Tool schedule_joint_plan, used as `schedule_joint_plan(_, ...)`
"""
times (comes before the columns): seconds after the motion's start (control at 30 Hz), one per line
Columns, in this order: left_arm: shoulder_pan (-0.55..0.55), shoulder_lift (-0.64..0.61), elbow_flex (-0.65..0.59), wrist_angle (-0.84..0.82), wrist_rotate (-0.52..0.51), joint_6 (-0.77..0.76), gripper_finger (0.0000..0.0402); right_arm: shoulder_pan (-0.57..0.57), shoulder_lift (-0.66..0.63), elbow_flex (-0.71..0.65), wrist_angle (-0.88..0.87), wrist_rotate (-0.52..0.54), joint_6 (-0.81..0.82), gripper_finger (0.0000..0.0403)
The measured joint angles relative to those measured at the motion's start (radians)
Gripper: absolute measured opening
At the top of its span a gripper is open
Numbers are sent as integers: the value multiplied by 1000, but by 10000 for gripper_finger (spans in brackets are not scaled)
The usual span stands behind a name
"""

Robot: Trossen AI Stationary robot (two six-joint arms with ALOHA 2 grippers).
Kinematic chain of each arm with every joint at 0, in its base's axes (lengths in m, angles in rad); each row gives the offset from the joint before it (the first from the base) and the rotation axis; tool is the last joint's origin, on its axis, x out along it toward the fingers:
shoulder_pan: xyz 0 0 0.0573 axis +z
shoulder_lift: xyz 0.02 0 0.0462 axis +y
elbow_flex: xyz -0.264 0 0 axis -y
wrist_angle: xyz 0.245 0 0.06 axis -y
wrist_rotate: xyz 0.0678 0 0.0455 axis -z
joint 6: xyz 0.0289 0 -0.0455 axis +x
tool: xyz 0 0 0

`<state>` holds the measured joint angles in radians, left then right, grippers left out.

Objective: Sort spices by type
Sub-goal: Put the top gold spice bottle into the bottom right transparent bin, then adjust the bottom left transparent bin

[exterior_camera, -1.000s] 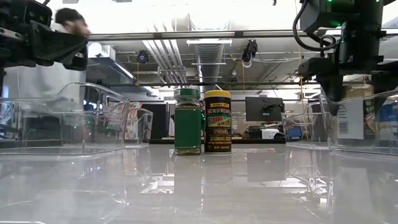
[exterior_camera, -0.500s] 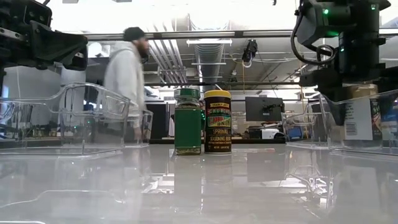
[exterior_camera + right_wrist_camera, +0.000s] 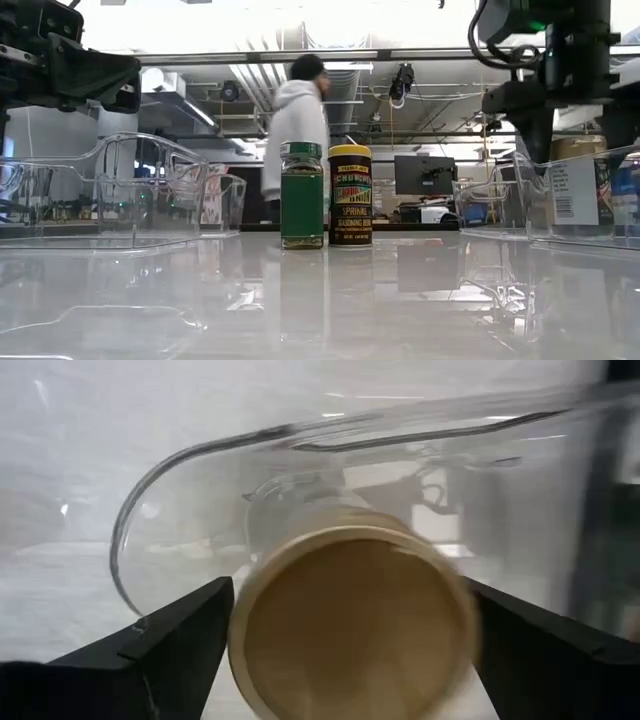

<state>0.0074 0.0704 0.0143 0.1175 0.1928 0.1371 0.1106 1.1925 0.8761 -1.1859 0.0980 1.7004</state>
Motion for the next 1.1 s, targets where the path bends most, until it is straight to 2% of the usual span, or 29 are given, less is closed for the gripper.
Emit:
schedule_joint_plan(0.3,0,0,0,0,0,0,0,0,-1,199,-173,42,-43,359)
schedule_joint_plan(0.53,0,0,0,0,0,0,0,10,0,389,-204,247,-157,359)
schedule_joint_plan(0.63,0,0,0,0,0,0,0,18,1,400,-157,320,-306,359)
schedule_joint_plan(0.8,0,0,0,0,0,0,0,18,2,364,76,359,-630,359)
schedule_joint_plan(0.97,0,0,0,0,0,0,0,25,2,283,508,366,-1056,359)
schedule_joint_plan(1.1,0,0,0,0,0,0,0,47,2,172,885,425,-1330,359)
